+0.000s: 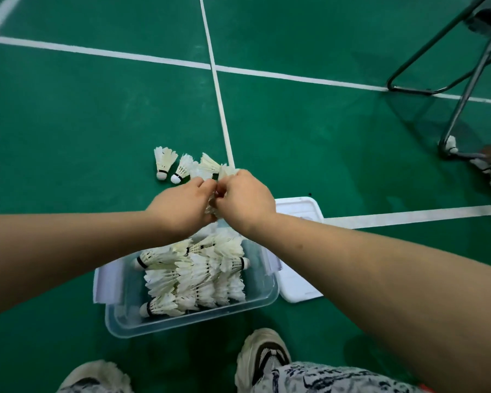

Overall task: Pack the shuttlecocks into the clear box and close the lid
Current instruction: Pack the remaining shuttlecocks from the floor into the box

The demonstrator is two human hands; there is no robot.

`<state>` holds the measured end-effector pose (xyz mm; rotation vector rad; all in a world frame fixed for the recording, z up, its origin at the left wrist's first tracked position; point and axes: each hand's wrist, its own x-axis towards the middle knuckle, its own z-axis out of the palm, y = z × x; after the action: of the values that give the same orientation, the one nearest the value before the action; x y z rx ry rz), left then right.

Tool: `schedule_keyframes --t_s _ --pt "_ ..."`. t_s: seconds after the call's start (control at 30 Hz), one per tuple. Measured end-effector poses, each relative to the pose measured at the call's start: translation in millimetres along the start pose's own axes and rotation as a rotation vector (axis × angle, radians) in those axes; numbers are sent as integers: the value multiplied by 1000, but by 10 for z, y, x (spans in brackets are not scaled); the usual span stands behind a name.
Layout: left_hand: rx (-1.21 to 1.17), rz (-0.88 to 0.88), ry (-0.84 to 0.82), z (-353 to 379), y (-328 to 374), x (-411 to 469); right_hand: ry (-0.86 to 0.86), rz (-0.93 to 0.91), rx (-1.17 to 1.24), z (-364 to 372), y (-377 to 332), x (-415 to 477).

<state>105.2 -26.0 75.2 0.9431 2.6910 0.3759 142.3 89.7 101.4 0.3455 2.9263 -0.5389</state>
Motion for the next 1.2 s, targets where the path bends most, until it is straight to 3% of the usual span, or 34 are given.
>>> schedule_keyframes --t_s 0.3,0.57,0.7,1.2 --pt "41 -122 -329 121 -379 -175 -85 91 -36 509 23 -168" --pt "67 -113 -464 310 -659 -243 -77 135 2 719 56 -46" --pt "45 -100 -495 371 -736 -223 -143 102 -20 864 3 -39" --pt "166 -56 -518 467 -806 -316 -267 306 197 995 -250 46"
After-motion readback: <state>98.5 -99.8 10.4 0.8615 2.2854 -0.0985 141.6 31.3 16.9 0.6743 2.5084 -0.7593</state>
